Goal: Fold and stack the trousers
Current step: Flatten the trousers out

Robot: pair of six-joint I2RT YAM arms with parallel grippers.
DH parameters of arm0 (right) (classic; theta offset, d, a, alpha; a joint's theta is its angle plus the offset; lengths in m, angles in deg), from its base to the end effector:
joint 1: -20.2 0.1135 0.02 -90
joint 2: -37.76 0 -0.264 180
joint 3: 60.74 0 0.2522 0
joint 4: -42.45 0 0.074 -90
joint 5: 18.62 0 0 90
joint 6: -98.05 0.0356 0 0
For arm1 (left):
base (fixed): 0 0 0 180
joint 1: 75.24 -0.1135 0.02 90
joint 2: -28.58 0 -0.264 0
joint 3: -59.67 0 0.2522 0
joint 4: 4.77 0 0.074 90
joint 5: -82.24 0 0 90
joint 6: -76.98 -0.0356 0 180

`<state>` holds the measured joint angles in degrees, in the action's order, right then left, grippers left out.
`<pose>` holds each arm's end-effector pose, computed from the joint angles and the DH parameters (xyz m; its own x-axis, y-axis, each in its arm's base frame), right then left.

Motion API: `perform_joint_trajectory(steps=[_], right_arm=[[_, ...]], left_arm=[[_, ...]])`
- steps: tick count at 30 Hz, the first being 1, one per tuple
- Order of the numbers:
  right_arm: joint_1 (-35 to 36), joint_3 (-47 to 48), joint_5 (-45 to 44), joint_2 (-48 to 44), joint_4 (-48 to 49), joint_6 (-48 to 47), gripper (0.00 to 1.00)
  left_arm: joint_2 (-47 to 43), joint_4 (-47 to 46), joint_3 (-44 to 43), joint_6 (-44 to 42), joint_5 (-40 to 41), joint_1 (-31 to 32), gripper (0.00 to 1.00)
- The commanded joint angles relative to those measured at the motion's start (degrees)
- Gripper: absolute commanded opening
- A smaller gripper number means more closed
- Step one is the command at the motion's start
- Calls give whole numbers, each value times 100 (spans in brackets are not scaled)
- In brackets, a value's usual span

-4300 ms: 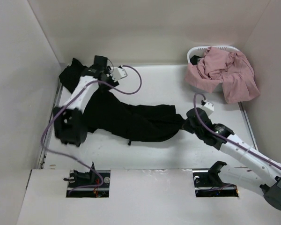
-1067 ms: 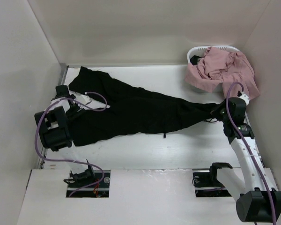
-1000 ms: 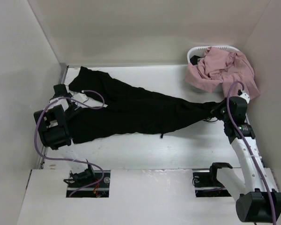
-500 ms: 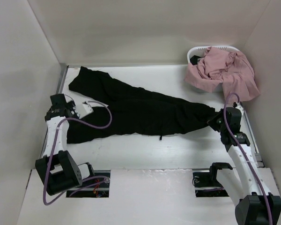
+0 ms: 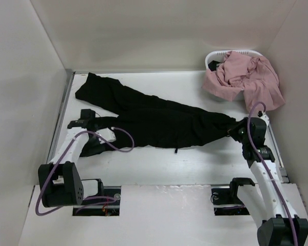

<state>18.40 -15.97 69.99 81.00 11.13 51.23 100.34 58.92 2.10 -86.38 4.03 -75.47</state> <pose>0.1748 -0.0064 0.2466 -0.3262 0.6947 -0.6411 0.3780 0.7175 0.5851 0.2047 0.0081 0.1960 -0.3248 0.9366 0.1313 0.9233 0.2840 0.2584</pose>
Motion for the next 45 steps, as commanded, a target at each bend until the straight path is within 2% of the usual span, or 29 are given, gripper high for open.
perform_joint_trajectory(steps=[1, 3, 5, 7, 9, 11, 12, 14, 16, 20, 22, 24, 28, 30, 35, 38, 39, 43, 45], right_arm=[[-9, 37, 60, -334, 288, 155, 9], [-9, -33, 68, -369, 341, 226, 9], [17, -77, 68, -238, 420, 235, 9], [35, -77, 68, -1, 482, 217, 9], [35, 28, 77, 218, 499, 182, 9], [123, 168, 77, 368, 499, 104, 9], [158, 230, 77, 421, 499, 51, 9], [167, 371, 51, 509, 464, -37, 9], [193, 450, 42, 571, 455, -99, 10], [290, 477, -46, 676, 464, -169, 10], [290, 468, -55, 694, 447, -169, 10], [299, 468, -55, 651, 429, -169, 10], [299, 433, -63, 484, 420, -196, 11], [299, 380, -63, 439, 420, -161, 11], [299, 319, -63, 404, 420, -82, 11], [299, 266, -63, 282, 420, 15, 11], [299, 248, -63, 246, 420, 33, 11], [299, 169, -63, 202, 403, 41, 12], [299, 160, -46, 202, 385, 42, 12]], left_arm=[[-320, -1, -819, 979, -8, -698, 71], [-522, -53, -1225, 1192, -657, -1542, 73], [-716, -429, -1166, 835, -1177, -2290, 73], [-900, -1201, -440, -321, -1162, -2652, 65], [-1042, -2490, 614, -1736, -1118, -2872, 64], [-894, -3687, 1250, -2819, -1650, -3328, 64], [-814, -3910, 1348, -3198, -2115, -3539, 64], [-691, -3564, 1192, -3744, -2925, -3961, 67], [-620, -2477, 763, -4149, -3182, -4130, 66], [-488, 151, -231, -4292, -3271, -3692, 66], [-506, 884, -373, -4100, -3175, -3271, 68], [-523, 1089, -321, -3635, -2842, -2928, 70], [-480, 642, -216, -1975, -2104, -2268, 72], [-479, 466, -128, -1508, -1612, -1838, 73], [-716, -307, 538, -295, -6, -117, 71], [-629, -598, 769, 434, 884, 623, 70], [-603, -555, 638, 680, 912, 712, 69], [-506, -90, -485, 1919, 88, 1116, 73], [-348, -272, -716, 2525, -71, 1327, 73]])
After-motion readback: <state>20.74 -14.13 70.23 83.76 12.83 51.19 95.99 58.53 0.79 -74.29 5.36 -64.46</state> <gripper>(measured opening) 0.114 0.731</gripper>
